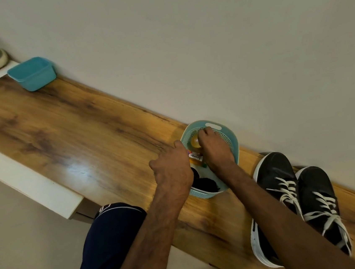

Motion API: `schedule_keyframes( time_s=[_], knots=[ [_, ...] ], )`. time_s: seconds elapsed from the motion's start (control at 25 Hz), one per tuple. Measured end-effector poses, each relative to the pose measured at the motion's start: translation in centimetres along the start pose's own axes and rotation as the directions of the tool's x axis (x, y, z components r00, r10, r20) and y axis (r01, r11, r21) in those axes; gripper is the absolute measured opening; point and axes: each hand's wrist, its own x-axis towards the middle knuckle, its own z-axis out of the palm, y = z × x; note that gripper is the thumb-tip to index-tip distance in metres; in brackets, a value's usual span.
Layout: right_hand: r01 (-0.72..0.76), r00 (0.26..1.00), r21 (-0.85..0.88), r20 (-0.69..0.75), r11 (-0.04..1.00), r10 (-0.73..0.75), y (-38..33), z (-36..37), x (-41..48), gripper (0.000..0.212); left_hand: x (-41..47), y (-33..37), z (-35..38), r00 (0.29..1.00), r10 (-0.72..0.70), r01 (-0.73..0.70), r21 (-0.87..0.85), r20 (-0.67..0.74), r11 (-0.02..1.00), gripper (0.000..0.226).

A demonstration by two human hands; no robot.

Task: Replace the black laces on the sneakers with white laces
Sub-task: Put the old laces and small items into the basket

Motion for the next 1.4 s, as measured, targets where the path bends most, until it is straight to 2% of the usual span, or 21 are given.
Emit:
schedule_keyframes(
  time_s=[0.2,0.48,0.68,0.8,0.88,0.92,1.16,1.4],
  knots=[
    [-0.022,1.0,0.142,-0.003,0.99,0.022,-0.1,-0.3,-0.1,0.032,0.0,0.0,0.1,1.0,0.003,-0.003,-0.002,0.008,1.0,0.059],
    [-0.034,0.998,0.132,0.05,0.991,0.028,0.3,-0.8,-0.5,0.022,0.4,0.2,0.3,1.0,0.005,-0.005,0.006,0.011,1.0,0.061],
    [-0.09,0.996,0.14,0.034,0.986,0.086,-0.2,-1.7,-0.8,0.035,0.5,-0.1,0.6,1.0,0.012,-0.012,0.001,-0.008,1.0,0.059],
    [-0.143,0.975,0.282,-0.122,0.949,0.184,-0.6,-2.4,-3.0,0.023,0.7,-0.3,0.8,1.0,0.016,-0.016,-0.023,-0.008,1.0,0.058],
    [-0.152,0.921,0.388,-0.278,0.909,0.273,-0.4,-2.4,-5.5,0.014,0.8,-0.5,1.1,0.999,0.024,-0.025,-0.037,-0.022,0.999,0.058],
    [-0.163,0.904,0.407,-0.302,0.899,0.302,-0.2,-2.2,-6.6,0.013,0.7,-0.5,1.2,0.999,0.034,-0.035,-0.045,-0.03,0.998,0.058],
    [-0.229,0.909,0.349,-0.257,0.909,0.328,0.4,-0.8,-7.8,0.013,0.9,-0.6,1.8,0.992,0.112,-0.115,-0.048,-0.063,0.992,0.058],
    [-0.283,0.891,0.313,-0.263,0.906,0.37,1.2,-1.1,-6.7,0.014,1.0,0.5,1.6,0.985,0.162,-0.163,0.002,-0.054,0.987,0.074]
  ],
)
